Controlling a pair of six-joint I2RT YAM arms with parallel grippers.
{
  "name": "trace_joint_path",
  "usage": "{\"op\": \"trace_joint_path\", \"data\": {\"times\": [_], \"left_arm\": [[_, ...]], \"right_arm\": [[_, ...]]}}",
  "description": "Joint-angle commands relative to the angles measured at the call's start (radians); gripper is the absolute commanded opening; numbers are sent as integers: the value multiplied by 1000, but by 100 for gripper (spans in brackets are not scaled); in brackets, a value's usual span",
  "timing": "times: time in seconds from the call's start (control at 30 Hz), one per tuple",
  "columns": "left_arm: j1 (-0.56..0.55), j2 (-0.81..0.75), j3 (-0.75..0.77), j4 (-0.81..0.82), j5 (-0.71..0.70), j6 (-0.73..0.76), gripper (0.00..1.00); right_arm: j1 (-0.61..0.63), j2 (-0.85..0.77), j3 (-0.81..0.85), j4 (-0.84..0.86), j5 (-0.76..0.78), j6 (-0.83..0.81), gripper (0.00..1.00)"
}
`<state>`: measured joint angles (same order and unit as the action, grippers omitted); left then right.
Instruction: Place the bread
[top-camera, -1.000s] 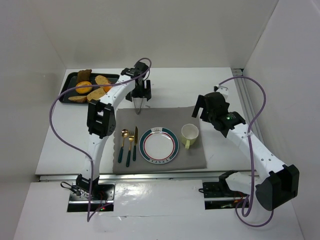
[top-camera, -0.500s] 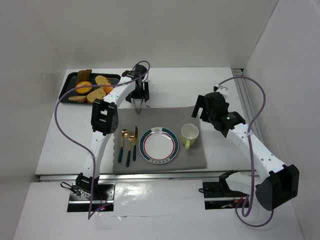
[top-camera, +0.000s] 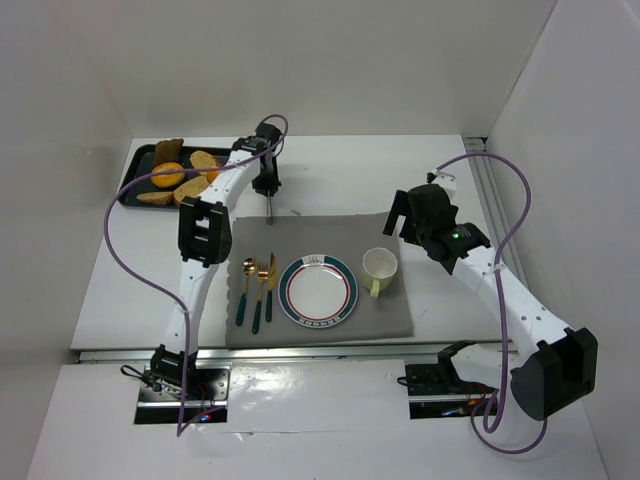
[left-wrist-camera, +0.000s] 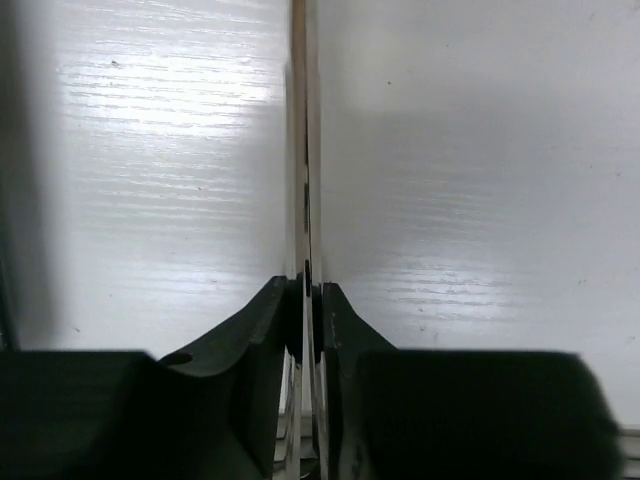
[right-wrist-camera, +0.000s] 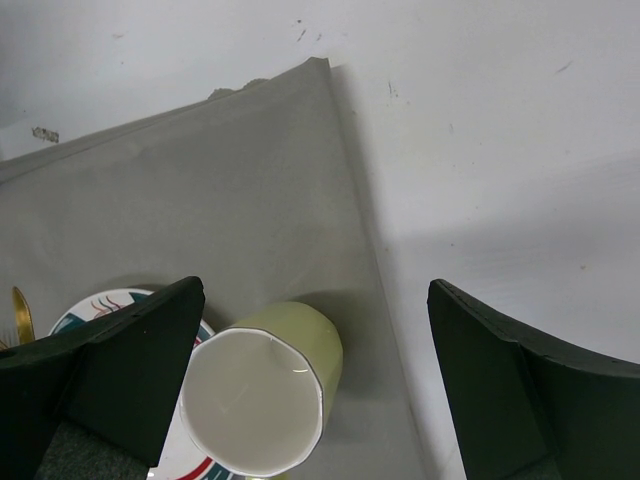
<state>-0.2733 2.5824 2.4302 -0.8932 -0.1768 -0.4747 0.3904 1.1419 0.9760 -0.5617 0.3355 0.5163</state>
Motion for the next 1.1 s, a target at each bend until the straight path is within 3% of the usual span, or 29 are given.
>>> {"op": "trace_joint_path", "data": {"times": [0.0, 0.27, 0.5, 0.6, 0.73, 0.9, 1.07], "left_arm": [[-3, -92, -29, 23, 5, 30, 24], [0, -424, -150, 27, -72, 50, 18], [121, -668, -289, -55, -49, 94, 33], [227, -688, -298, -99, -27, 119, 44], [298, -659, -274, -113, -4, 139, 52], [367, -544, -143, -171, 5, 111, 52], [367, -512, -143, -158, -10, 102, 52]], "right_arm": [[8, 12, 19, -3, 17, 10, 100], [8, 12, 20, 26, 8, -10, 100], [8, 31, 20, 57, -26, -10, 100], [8, 32, 10, 68, -44, -10, 100], [8, 61, -2, 91, -53, -10, 100], [8, 88, 18, 91, -53, -10, 100], [8, 88, 9, 100, -44, -19, 100]]}}
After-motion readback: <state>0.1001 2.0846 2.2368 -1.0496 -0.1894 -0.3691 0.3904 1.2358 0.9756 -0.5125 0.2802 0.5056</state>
